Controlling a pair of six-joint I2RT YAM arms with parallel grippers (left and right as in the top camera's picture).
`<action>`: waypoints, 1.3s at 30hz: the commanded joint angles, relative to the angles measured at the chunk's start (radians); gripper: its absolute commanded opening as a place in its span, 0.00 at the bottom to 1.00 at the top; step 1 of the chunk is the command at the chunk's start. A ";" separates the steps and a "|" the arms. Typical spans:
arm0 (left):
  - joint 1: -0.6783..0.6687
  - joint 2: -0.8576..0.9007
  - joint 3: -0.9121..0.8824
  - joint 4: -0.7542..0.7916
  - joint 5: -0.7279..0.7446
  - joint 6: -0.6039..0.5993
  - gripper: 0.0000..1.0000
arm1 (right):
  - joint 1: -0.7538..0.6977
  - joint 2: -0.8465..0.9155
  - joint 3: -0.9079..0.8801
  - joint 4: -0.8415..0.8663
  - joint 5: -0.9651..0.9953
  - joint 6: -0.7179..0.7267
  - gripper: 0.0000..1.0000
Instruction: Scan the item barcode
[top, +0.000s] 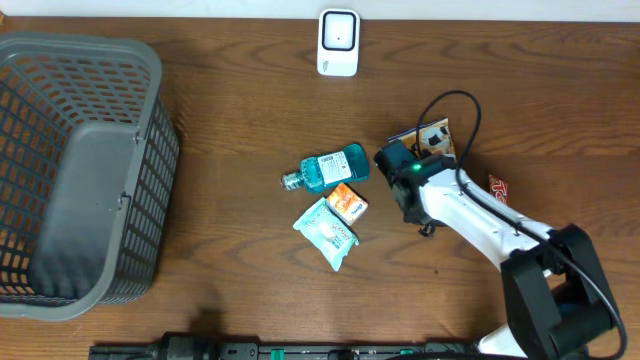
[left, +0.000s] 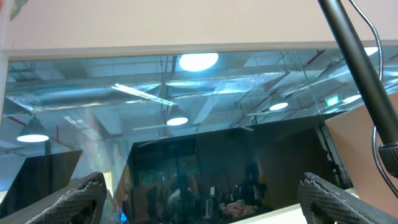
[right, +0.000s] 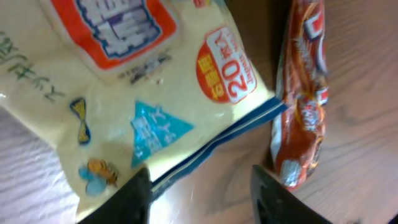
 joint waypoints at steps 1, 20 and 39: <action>0.003 -0.012 -0.003 0.003 0.010 -0.005 0.98 | -0.083 -0.112 0.043 -0.033 -0.109 0.047 0.52; 0.003 -0.012 -0.113 0.095 0.010 -0.006 0.98 | -0.271 0.018 0.023 -0.182 0.078 0.211 0.66; 0.003 -0.012 -0.113 0.099 0.009 -0.005 0.98 | -0.273 0.452 0.023 -0.156 0.219 0.216 0.04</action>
